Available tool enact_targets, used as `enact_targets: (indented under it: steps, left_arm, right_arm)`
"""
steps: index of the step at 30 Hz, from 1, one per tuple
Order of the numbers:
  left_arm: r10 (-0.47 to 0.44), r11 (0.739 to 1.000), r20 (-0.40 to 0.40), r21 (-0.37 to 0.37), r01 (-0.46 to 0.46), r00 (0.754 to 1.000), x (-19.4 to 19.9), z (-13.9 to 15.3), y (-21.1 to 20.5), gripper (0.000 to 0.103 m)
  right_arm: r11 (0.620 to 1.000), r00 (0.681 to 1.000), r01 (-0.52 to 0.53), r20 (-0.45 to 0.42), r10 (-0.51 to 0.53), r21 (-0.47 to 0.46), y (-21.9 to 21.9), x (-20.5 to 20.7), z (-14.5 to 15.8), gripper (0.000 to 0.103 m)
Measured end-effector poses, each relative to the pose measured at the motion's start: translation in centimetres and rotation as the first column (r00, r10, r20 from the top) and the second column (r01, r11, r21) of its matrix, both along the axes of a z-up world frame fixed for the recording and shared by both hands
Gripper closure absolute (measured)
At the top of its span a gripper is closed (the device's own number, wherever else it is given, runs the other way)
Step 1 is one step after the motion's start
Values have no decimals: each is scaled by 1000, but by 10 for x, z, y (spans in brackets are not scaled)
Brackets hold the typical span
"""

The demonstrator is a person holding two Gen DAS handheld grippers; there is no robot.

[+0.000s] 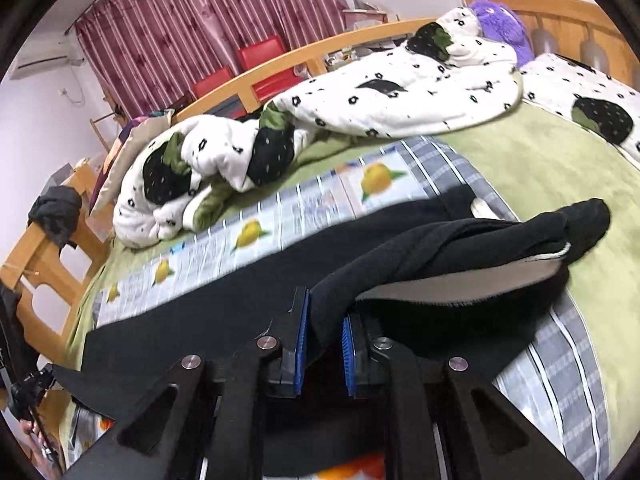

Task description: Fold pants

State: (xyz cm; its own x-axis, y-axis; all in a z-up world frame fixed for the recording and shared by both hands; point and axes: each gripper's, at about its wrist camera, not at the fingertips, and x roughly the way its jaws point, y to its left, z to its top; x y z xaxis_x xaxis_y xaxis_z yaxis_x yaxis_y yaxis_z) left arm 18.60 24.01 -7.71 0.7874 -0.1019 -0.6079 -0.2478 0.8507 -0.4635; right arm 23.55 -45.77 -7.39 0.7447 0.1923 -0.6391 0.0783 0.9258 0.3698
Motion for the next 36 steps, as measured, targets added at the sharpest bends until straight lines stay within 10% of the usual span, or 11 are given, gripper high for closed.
enact_targets:
  steps: [8, 11, 16, 20, 27, 36]
  left_arm:
    - [35, 992, -59, 121, -28, 998, 106, -24, -11, 94]
    - [96, 989, -94, 125, -83, 991, 123, -34, -7, 92]
    - [95, 989, -102, 122, -82, 990, 103, -32, -7, 32]
    - [44, 990, -112, 139, -29, 993, 46, -32, -19, 32]
    - [-23, 994, -191, -111, 2, 981, -80, -95, -20, 32]
    - [4, 942, -152, -332, -55, 988, -82, -129, -4, 32]
  right_arm:
    - [1000, 997, 21, -77, -21, -2, 6, 109, -32, 88]
    - [1000, 995, 21, -96, -20, 7, 9, 135, -48, 71]
    - [999, 999, -12, -45, 11, -32, 18, 113, -39, 56]
    - [996, 997, -48, -72, 43, -74, 17, 49, -36, 49]
    - [996, 987, 35, -151, -47, -81, -23, -83, -78, 46]
    - [993, 967, 91, -243, -71, 72, -41, -107, -117, 46]
